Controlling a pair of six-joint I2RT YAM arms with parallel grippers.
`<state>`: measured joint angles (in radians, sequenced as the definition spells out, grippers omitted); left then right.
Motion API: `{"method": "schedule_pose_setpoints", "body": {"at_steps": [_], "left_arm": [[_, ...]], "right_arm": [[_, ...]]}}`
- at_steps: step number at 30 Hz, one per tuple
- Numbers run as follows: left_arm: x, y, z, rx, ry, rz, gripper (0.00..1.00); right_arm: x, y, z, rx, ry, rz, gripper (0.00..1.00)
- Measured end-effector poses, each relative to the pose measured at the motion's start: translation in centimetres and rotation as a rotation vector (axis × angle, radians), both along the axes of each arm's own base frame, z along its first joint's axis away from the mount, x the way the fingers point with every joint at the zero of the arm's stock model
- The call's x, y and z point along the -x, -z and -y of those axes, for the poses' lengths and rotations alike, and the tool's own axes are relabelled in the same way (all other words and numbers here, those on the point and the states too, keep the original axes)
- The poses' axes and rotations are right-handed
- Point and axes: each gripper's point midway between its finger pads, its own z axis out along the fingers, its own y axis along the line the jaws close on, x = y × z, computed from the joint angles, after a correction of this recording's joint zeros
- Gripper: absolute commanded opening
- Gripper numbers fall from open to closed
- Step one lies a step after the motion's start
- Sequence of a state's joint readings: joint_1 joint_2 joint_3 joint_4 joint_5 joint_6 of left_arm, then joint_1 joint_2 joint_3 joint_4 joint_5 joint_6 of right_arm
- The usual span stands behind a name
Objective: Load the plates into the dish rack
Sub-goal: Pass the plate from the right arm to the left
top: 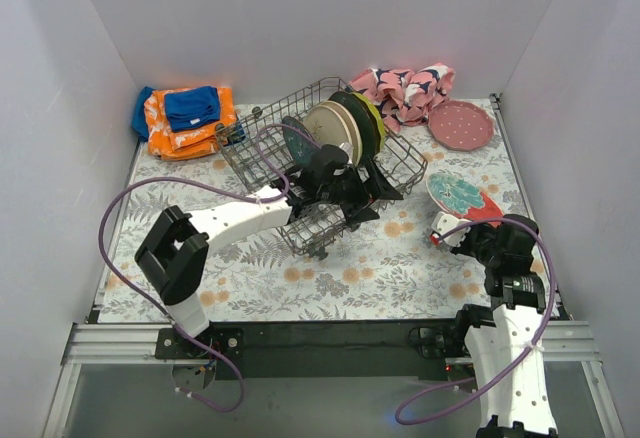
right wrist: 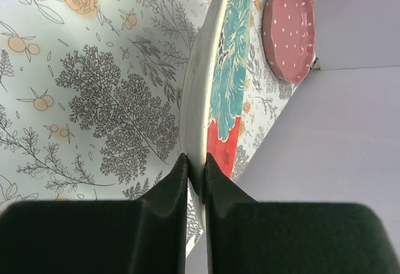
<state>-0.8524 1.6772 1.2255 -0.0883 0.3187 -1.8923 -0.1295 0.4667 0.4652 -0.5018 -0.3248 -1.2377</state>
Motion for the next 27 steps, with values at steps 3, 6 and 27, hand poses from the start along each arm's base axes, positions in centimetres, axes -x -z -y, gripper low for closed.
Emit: {"method": "schedule_pose_setpoints", "body": {"at_steps": [3,6,27], "left_arm": [[-0.3,0.2,1.3,-0.003,-0.006,-0.036,0.86],[-0.5,0.4,2.7,-0.003,-0.013,-0.067,0.86],[-3.6,3.0,9.7,-0.036,-0.015,-0.114,0.68]], "right_arm": [[0.3,-0.8,-0.4,-0.014,-0.012,0.011,0.01],[0.6,-1.4,-0.7,-0.022,-0.024,0.024,0.01],[2.7,-3.8,-2.9,-0.082,-0.112,0.044,0.01]]}}
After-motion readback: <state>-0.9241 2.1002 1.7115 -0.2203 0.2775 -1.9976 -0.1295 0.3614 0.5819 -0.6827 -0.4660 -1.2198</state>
